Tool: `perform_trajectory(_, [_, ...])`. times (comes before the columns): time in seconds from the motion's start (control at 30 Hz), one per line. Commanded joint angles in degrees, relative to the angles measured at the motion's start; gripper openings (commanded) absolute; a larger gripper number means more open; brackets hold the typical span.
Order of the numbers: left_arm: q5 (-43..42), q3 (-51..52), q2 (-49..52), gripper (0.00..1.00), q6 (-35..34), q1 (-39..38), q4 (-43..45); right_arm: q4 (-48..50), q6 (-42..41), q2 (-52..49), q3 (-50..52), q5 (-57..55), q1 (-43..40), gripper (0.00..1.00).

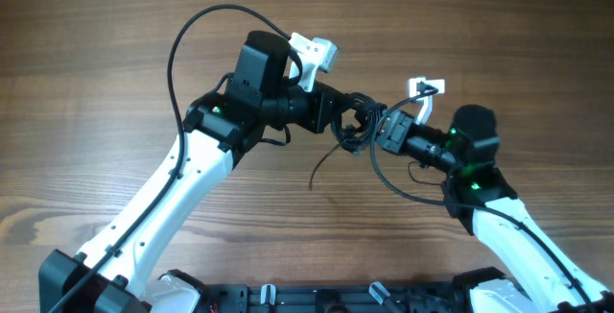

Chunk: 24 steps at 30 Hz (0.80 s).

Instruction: Untangle cables

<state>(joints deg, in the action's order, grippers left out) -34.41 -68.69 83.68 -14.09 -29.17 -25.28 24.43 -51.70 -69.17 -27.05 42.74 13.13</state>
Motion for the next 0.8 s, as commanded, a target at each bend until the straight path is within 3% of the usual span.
perform_trajectory(0.0, [-6.0,-0.3,-0.8,0.04,-1.8,1.0,1.0,-12.0,5.4,-2.4,0.4,-17.4,-0.5,0.05])
perform_trajectory(0.07, [-7.7,-0.3,-0.8,0.04,-1.8,2.1,0.2,-16.0,6.8,-2.5,0.4,-22.2,-2.3,0.05])
perform_trajectory(0.4, [-11.2,-0.3,-0.8,0.04,-1.1,3.1,0.7,-17.8,7.8,-2.5,0.4,-25.7,-9.5,0.12])
perform_trajectory(0.57, [-18.2,-0.3,-0.8,0.04,4.9,4.0,0.7,-18.9,8.1,-2.5,0.4,-25.7,-11.7,0.23])
perform_trajectory(0.77, [-18.9,-0.3,-0.8,0.04,9.8,8.3,1.0,-24.4,8.1,-2.4,0.4,-25.8,-11.9,0.45])
